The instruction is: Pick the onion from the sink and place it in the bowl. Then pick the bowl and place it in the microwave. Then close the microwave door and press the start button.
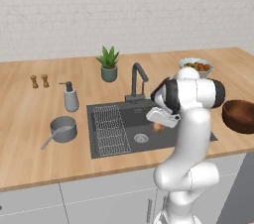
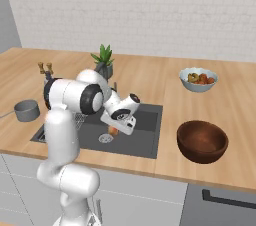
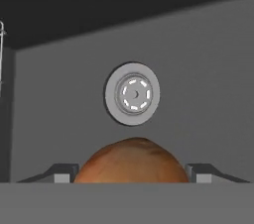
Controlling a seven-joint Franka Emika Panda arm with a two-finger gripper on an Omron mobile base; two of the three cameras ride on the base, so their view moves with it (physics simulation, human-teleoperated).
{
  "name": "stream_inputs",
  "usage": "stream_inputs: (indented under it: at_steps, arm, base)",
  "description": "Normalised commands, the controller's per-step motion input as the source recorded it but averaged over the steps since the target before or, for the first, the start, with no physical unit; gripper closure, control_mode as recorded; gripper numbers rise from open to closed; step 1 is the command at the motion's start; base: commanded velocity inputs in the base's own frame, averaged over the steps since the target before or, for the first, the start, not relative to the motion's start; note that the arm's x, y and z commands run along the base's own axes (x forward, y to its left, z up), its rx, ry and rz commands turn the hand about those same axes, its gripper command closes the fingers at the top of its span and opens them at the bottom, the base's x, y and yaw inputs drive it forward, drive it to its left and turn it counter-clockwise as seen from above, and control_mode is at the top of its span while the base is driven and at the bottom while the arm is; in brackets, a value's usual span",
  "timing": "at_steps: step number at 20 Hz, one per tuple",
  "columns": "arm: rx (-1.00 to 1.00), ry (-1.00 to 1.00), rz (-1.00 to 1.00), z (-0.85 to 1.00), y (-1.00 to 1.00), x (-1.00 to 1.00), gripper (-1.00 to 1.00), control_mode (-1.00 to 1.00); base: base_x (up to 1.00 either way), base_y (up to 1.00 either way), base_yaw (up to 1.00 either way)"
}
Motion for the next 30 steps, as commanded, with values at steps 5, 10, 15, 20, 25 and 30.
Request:
stream_inputs:
  at_steps: [5,10,15,20,25,30]
  arm:
    - [-0.02,-0.04,0.00,1.00,-0.21,-0.79,1.00,-1.00]
    - [-0.12,0.00,-0.08,1.00,-0.23,-0.61,1.00,-1.00]
    - [-0.25,0.00,-0.11,0.96,-0.44,-0.46,1.00,-1.00]
    - [-0.29,0.02,-0.07,0.83,-0.53,-0.40,1.00,-1.00]
    - [-0.37,0.00,-0.05,0.71,-0.52,-0.30,1.00,-1.00]
    - [-0.18,0.06,-0.06,0.38,-0.85,-0.13,1.00,-1.00]
  base:
    - [0.00,0.00,0.00]
    - [0.00,0.00,0.00]
    - [0.00,0.00,0.00]
    - [0.00,0.00,0.00]
    - [0.00,0.00,0.00]
    - [0.00,0.00,0.00]
